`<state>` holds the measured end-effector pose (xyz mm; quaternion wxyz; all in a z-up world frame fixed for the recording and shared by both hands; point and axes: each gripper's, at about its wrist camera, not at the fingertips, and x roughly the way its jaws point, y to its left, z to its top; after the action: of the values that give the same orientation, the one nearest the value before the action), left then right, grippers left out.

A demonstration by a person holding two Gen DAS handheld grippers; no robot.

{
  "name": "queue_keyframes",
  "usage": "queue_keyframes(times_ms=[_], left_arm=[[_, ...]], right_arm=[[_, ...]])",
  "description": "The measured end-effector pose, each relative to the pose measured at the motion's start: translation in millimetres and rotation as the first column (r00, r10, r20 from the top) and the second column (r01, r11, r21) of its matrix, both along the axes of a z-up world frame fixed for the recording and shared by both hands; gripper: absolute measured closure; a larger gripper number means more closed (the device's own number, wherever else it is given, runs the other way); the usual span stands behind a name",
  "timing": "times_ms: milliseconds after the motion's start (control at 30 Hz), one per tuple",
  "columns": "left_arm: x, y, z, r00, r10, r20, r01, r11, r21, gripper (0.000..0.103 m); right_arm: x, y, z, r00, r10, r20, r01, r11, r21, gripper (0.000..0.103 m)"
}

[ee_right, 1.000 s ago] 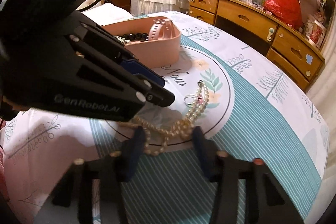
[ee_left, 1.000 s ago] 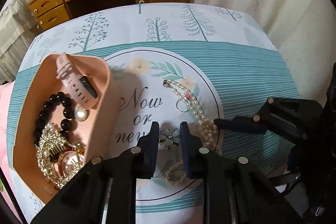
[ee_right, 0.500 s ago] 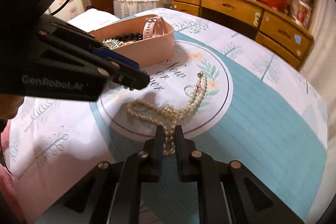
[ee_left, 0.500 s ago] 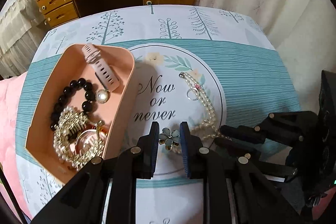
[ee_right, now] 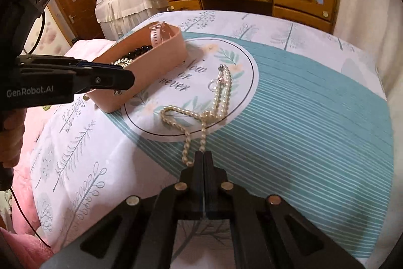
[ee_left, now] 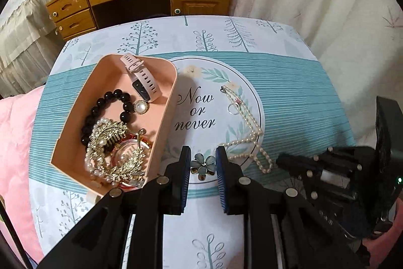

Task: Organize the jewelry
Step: 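Grasp the gold flower charm with the left tool while the right tool grasps the pearl necklace, then carry the flower charm and pearl necklace into the pink tray and release both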

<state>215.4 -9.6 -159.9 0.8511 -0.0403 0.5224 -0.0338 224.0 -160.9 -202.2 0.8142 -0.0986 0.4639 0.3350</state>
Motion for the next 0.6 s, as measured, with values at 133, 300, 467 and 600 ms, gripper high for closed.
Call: queue_keyframes(times_ms=[133,300,467,600], left_arm=[[-6.9,6.3,8.1,1.000,-0.010,0.009,0.010,1.000,-0.004,0.085],[-13.1,22.9,17.9,1.000,0.006,0.026,-0.005,1.000,-0.020,0.085],[-14.6,39.9,20.0,0.999,0.013,0.030,-0.012,1.000,-0.022,0.085],[-12.4,56.7,19.6,0.999,0.019,0.028,-0.019,0.999,-0.033,0.085]], right_arm=[[5.0,11.1,4.6,0.998,-0.029,0.054,0.029,1.000,-0.010,0.098],[17.6,23.1,-3.2,0.995,-0.085,0.049,0.086,0.996,-0.017,0.068],[21.0,29.5,-8.3,0.991,-0.127,0.044,0.128,0.992,-0.022,0.067],[18.4,36.8,-9.6,0.985,-0.146,0.091,0.152,0.987,-0.057,0.067]])
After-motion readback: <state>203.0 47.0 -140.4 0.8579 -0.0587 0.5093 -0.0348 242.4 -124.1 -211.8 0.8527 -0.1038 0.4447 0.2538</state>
